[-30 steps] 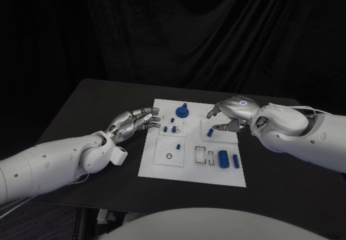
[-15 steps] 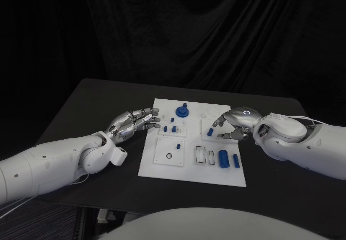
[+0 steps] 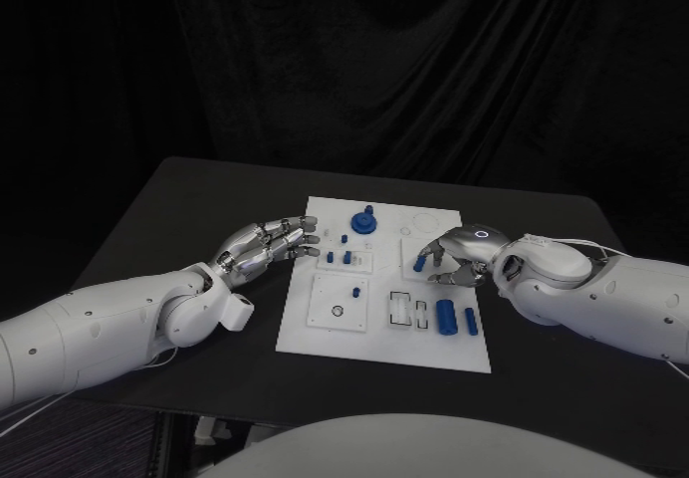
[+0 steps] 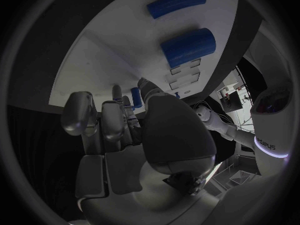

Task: Assemble the parts on the task board

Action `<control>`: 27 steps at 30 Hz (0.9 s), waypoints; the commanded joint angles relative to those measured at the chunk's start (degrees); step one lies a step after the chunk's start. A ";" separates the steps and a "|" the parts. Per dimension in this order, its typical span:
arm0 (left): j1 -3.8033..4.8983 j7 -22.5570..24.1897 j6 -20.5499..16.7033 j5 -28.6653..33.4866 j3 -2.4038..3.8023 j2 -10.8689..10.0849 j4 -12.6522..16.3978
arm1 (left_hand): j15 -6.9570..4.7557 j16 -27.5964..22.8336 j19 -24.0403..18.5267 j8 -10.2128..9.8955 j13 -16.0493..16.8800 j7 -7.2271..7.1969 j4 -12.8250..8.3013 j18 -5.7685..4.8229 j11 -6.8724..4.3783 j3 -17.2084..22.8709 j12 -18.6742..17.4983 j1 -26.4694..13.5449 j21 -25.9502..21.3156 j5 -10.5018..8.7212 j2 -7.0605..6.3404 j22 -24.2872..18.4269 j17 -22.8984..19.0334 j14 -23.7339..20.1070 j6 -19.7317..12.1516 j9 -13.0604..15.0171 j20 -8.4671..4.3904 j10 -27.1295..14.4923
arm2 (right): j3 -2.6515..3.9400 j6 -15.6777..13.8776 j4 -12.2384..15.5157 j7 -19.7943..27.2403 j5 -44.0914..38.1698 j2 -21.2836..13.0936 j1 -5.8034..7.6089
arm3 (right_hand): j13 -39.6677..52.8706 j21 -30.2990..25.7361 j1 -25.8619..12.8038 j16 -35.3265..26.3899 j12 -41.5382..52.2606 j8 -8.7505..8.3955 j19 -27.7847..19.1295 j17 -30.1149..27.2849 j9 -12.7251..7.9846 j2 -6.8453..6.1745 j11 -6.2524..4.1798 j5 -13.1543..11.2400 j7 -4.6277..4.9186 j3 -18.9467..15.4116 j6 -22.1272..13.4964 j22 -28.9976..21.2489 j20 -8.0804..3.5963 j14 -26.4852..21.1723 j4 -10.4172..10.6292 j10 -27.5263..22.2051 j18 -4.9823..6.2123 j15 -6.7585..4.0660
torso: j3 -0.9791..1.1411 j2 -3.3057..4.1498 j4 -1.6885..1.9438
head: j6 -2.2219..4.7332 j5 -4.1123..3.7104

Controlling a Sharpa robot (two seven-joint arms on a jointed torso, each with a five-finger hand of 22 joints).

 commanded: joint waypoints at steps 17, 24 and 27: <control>-0.25 4.44 1.10 0.40 0.05 0.36 -0.11 | 0.17 0.35 -0.30 0.36 -0.07 0.55 0.06 -0.03 0.44 0.32 -0.18 -0.11 -0.19 0.33 0.52 -0.06 -0.08 -0.14 0.05 0.00 0.15 -0.18 | 0.07 -0.68 -2.39 1.79 3.61 2.90 -0.87 | 0.21 0.24 1.39 0.15 -0.50 3.71 0.30 0.02 1.47 -0.13 -0.65 -0.28 1.21 1.03 6.31 8.48 -0.91 0.38 0.26 3.71 -0.33 -0.82 | -0.02 -0.04 -0.04 | -0.01 0.05; -0.35 4.25 1.27 0.40 0.05 0.57 -0.27 | 0.17 0.35 -0.30 0.36 -0.07 0.55 0.06 -0.03 0.44 0.32 -0.18 -0.11 -0.19 0.33 0.52 -0.06 -0.08 -0.14 0.05 0.00 0.15 -0.18 | 0.09 -0.04 -2.73 1.78 3.68 3.54 -0.88 | 0.96 0.37 2.03 0.12 0.26 6.56 0.36 0.01 3.28 -0.12 -1.00 -0.27 0.67 1.41 9.24 8.51 -1.17 0.45 0.00 4.52 -0.35 -1.10 | -0.03 -0.06 0.00 | -0.01 0.03; -0.41 4.16 1.37 0.40 0.05 0.66 -0.35 | 0.18 0.36 -0.30 0.36 -0.08 0.58 0.07 -0.04 0.46 0.34 -0.19 -0.14 -0.19 0.33 0.54 -0.07 -0.08 -0.16 0.04 0.00 0.15 -0.18 | 0.09 0.05 -2.75 1.79 3.69 3.69 -0.88 | 1.26 0.42 2.06 0.13 0.62 7.06 0.38 0.04 3.69 -0.12 -1.13 -0.29 0.58 1.41 9.51 8.52 -1.25 0.47 -0.03 4.82 -0.35 -1.21 | -0.03 -0.07 0.01 | -0.01 0.03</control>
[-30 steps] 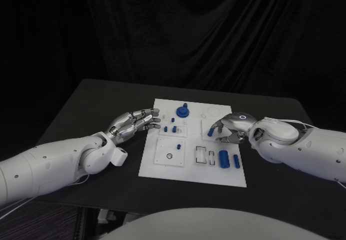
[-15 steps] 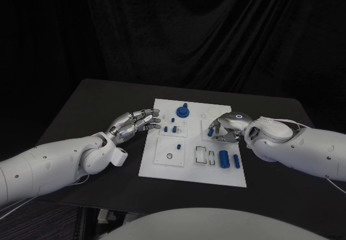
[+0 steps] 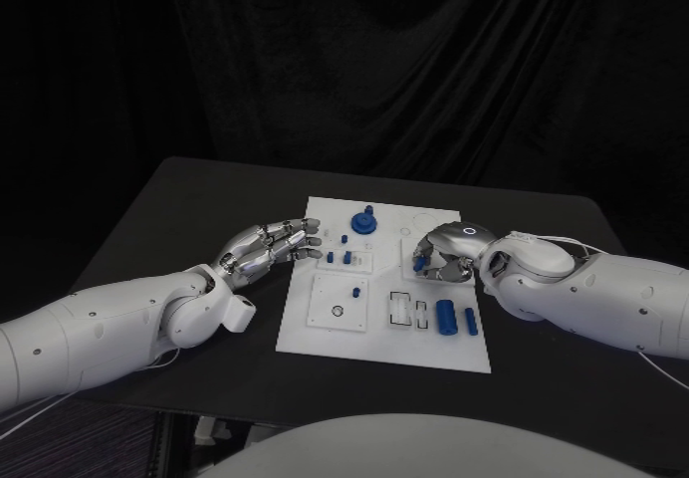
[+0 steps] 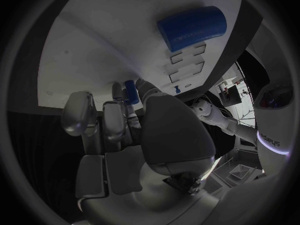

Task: Assemble the parts on the task board

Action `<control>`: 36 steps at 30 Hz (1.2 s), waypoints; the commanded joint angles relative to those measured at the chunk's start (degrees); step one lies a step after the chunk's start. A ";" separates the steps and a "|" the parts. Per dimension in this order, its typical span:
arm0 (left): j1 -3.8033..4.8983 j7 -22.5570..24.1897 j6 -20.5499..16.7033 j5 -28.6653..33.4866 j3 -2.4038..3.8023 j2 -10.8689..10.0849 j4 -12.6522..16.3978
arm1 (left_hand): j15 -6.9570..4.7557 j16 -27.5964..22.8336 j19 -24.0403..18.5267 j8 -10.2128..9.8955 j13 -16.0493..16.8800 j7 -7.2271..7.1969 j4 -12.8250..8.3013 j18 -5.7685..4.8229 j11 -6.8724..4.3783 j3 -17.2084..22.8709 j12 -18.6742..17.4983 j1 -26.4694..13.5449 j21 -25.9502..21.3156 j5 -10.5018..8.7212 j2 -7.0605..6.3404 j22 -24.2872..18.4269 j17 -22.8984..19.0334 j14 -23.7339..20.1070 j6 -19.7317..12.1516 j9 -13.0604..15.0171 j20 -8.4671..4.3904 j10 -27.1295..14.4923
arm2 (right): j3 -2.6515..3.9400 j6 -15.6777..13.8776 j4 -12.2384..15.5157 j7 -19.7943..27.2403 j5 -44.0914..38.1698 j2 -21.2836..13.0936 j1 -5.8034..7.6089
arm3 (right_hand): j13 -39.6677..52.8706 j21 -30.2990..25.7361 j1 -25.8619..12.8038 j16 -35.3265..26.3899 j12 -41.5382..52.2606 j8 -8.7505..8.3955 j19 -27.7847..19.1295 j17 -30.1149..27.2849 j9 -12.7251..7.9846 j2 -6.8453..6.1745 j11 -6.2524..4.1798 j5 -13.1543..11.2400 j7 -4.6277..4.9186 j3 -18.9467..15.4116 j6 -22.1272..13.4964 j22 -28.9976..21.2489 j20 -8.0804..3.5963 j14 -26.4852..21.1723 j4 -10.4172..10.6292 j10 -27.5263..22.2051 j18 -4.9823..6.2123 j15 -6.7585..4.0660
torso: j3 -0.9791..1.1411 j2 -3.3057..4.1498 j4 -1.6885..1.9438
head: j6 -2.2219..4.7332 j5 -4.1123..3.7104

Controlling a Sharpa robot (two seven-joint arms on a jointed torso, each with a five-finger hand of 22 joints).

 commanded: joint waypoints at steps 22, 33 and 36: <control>-0.57 3.69 1.25 0.40 0.05 0.43 -0.36 | 0.25 0.38 -0.31 0.48 -0.13 0.60 0.23 -0.10 0.34 0.42 -0.22 -0.38 -0.19 0.18 0.65 -0.11 -0.11 -0.29 0.32 0.19 0.17 0.05 | 0.10 -2.25 3.20 0.84 1.10 -1.58 0.89 | 7.18 0.82 5.67 -0.24 8.28 10.93 0.09 0.01 9.08 1.00 -1.76 8.22 -0.78 3.89 2.51 8.57 -1.91 0.19 -6.25 0.64 -0.43 -1.90 | -0.04 -0.10 0.02 | -0.01 0.35; -0.59 3.40 1.31 0.40 0.05 0.73 -0.57 | 0.26 0.41 -0.30 0.56 -0.15 0.73 0.32 -0.12 0.40 0.43 -0.22 -0.53 -0.18 0.00 0.65 -0.12 -0.12 -0.33 0.56 0.27 0.17 0.08 | 0.13 -0.53 8.44 -0.80 1.36 -3.80 6.32 | 7.45 0.31 5.05 -0.64 8.28 12.34 -0.09 -0.45 10.33 0.97 -1.75 6.89 -0.94 3.98 2.24 8.43 -1.91 0.05 -5.97 0.45 -0.35 -1.88 | -0.07 -0.09 0.10 | -0.01 0.63; -0.59 3.40 1.24 0.41 0.05 0.80 -0.65 | 0.26 0.41 -0.30 0.56 -0.15 0.73 0.32 -0.12 0.40 0.43 -0.22 -0.53 -0.18 0.00 0.65 -0.12 -0.12 -0.33 0.56 0.27 0.17 0.08 | 0.12 0.86 10.71 -1.72 1.37 -4.78 7.85 | 7.40 -0.05 4.81 -0.92 8.05 12.62 -0.25 -0.77 10.64 0.93 -1.71 6.11 -0.99 4.04 1.94 8.34 -1.88 -0.12 -5.76 0.28 -0.29 -1.84 | -0.08 -0.04 0.11 | -0.01 0.68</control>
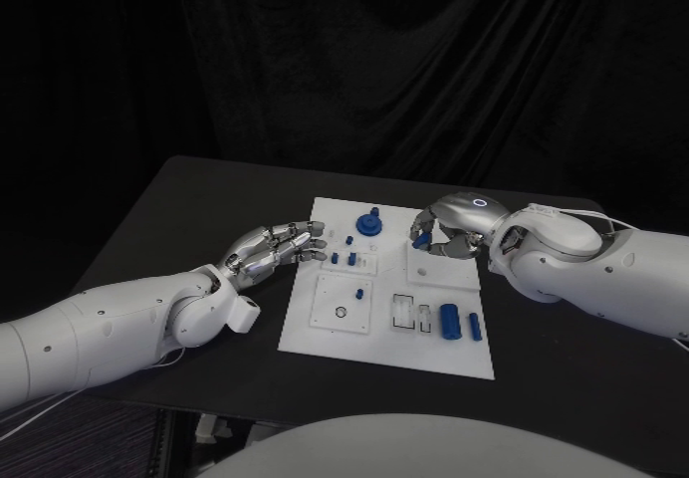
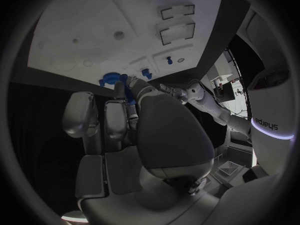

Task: Assemble the parts on the task board

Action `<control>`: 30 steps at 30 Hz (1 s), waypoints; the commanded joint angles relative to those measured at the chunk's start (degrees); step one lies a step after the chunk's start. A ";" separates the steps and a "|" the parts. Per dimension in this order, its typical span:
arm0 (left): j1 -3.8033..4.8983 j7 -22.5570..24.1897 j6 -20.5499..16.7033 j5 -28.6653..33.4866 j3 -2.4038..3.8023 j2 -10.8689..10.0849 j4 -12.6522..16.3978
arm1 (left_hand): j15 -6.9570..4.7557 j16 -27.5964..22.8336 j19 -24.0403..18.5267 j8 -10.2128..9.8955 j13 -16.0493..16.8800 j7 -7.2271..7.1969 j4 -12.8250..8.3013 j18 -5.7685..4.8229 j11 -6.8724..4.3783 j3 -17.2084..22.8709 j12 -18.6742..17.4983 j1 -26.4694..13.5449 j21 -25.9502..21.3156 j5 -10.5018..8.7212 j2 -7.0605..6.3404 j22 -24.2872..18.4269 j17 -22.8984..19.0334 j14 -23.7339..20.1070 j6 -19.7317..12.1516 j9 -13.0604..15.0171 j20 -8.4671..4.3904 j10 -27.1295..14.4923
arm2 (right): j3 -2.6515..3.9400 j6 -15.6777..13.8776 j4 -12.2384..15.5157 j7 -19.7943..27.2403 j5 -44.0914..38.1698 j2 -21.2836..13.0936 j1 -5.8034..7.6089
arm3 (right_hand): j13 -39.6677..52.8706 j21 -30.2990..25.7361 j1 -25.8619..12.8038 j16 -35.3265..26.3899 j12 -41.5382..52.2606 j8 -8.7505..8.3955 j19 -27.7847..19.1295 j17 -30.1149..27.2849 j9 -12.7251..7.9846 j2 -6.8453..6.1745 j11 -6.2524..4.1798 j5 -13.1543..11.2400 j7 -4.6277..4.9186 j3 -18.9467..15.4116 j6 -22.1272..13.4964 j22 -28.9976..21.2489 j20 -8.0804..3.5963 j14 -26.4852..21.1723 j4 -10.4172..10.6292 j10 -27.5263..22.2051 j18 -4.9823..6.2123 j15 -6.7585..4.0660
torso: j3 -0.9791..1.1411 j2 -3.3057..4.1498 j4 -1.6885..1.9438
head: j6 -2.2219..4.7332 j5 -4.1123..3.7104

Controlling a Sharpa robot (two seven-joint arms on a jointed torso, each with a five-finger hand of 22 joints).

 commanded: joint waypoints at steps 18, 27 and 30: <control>-0.25 3.82 0.58 0.40 0.05 0.42 -0.30 | 0.14 0.12 -0.44 0.35 -0.07 0.38 0.17 -0.14 0.49 0.34 -0.24 -0.29 -0.26 -0.08 0.33 -0.13 -0.11 -0.59 0.14 0.00 0.08 0.10 | -0.28 6.36 11.12 -3.59 -10.52 3.12 -1.13 | -0.08 -0.14 -0.80 0.08 -0.44 3.56 -0.30 0.50 6.51 -0.40 0.17 -0.59 0.01 0.19 -0.96 8.39 -0.09 0.10 0.33 -0.37 -0.34 -0.15 | 0.02 0.16 -0.08 | -0.01 0.54; -0.38 3.78 0.35 0.40 0.05 0.67 -0.46 | 0.13 0.15 -1.51 0.32 -0.15 0.48 0.19 -0.34 0.65 0.49 -0.28 -0.47 -0.70 -0.40 0.23 -0.37 -0.18 -0.95 0.06 -0.10 -0.13 0.15 | -0.27 6.47 8.49 -2.76 -15.62 8.63 -4.19 | -0.57 0.54 -0.88 0.65 -1.57 3.03 0.00 1.24 6.42 -0.80 0.35 0.02 0.12 0.80 -1.08 8.56 -0.06 0.49 0.29 -0.70 -0.46 -0.08 | 0.01 0.07 -0.07 | -0.01 1.05; -0.41 3.80 0.12 0.40 0.05 0.64 -0.34 | 0.14 0.19 -1.99 0.32 -0.17 0.48 0.13 -0.42 0.67 0.60 -0.29 -0.46 -0.84 -0.49 0.20 -0.47 -0.19 -1.03 0.11 -0.10 -0.20 0.17 | -0.27 6.59 7.80 -2.49 -16.37 9.91 -5.02 | -0.73 1.36 -0.92 1.30 -1.92 2.81 0.31 2.08 6.37 -0.88 0.41 -0.01 0.19 0.99 -1.18 8.78 -0.03 0.85 0.29 -0.69 -0.60 -0.03 | 0.00 0.08 0.02 | -0.01 1.06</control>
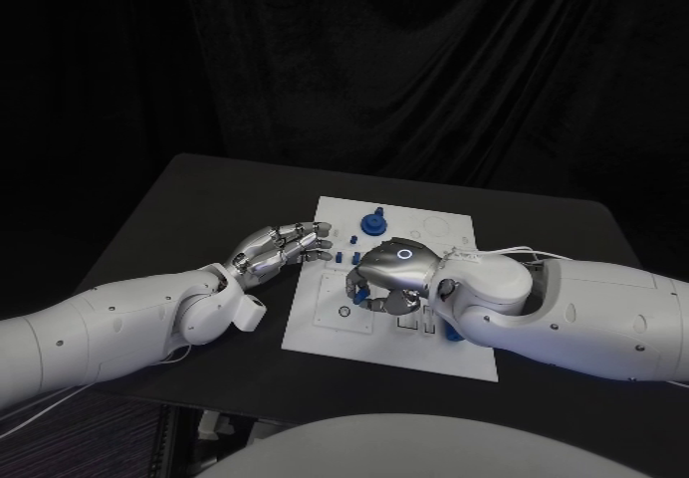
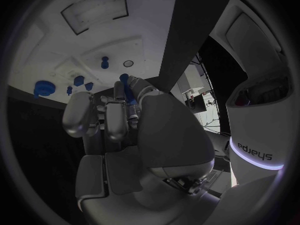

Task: Assemble the parts on the task board

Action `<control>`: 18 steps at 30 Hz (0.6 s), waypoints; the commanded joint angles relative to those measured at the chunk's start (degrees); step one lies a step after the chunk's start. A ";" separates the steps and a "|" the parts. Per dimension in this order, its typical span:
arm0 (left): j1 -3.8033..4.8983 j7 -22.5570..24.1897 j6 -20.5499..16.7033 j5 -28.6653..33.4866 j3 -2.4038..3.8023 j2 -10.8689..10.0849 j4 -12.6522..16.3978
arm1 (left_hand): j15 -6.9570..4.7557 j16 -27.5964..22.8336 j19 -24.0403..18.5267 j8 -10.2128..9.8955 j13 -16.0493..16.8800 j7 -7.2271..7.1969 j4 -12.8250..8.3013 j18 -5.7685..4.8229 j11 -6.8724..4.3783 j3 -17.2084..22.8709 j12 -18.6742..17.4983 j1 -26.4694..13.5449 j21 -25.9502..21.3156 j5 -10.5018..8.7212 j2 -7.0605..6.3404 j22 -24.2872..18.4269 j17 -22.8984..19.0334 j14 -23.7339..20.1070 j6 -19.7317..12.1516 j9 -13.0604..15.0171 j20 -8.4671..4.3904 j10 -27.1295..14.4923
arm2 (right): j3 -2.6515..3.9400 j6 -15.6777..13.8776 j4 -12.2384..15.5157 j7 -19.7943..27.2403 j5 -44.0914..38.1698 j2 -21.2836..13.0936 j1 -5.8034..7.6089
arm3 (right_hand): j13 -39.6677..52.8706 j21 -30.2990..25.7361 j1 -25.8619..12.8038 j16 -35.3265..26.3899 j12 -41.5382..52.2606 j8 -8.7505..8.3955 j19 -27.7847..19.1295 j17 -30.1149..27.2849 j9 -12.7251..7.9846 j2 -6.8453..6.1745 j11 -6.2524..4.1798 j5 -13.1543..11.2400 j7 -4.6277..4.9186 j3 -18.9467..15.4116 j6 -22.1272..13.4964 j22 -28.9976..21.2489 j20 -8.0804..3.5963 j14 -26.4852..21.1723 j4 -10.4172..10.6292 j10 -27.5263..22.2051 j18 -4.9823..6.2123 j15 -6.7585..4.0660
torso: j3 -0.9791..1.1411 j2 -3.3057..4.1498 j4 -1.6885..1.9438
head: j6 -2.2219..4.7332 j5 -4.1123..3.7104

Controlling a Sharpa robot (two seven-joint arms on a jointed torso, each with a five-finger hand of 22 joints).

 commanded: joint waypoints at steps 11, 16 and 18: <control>-0.14 3.77 0.03 0.39 0.06 0.25 0.22 | 0.08 0.33 -1.63 0.31 -0.15 0.49 -0.17 -0.59 0.49 0.66 -0.33 -0.43 -0.41 -0.65 0.16 -0.26 -0.06 -0.56 0.08 -0.12 -0.10 0.02 | 0.04 1.51 -2.73 0.25 -4.73 3.50 -1.98 | -0.23 0.51 -0.10 0.41 -0.56 0.25 0.47 0.42 6.31 -0.53 -0.01 0.10 0.05 0.43 -0.21 8.83 0.08 0.40 -0.08 -0.12 -0.63 0.08 | 0.02 0.05 0.15 | -0.01 0.08; -0.14 3.71 0.06 0.39 0.06 0.39 0.16 | 0.10 0.36 -1.72 0.30 -0.16 0.48 -0.21 -0.61 0.49 0.71 -0.34 -0.41 -0.40 -0.78 0.17 -0.28 -0.05 -0.55 0.06 -0.13 -0.10 0.02 | 0.04 2.22 -3.72 0.25 -4.78 4.37 -2.41 | -0.26 0.41 -0.01 0.33 -0.65 0.13 0.44 0.28 6.27 -0.60 -0.01 0.07 0.07 0.54 -0.24 8.80 0.09 0.36 -0.17 -0.03 -0.61 0.09 | 0.01 0.06 0.02 | -0.01 0.16; -0.14 3.70 0.07 0.39 0.06 0.40 0.17 | 0.10 0.37 -1.76 0.30 -0.16 0.47 -0.22 -0.61 0.48 0.72 -0.34 -0.41 -0.41 -0.81 0.16 -0.28 -0.05 -0.55 0.05 -0.14 -0.10 0.02 | 0.05 2.24 -4.09 0.30 -4.79 4.66 -2.61 | -0.28 0.33 0.02 0.29 -0.68 0.09 0.42 0.23 6.26 -0.61 -0.01 0.07 0.08 0.58 -0.25 8.78 0.09 0.33 -0.20 -0.02 -0.59 0.09 | 0.01 0.06 -0.01 | -0.01 0.17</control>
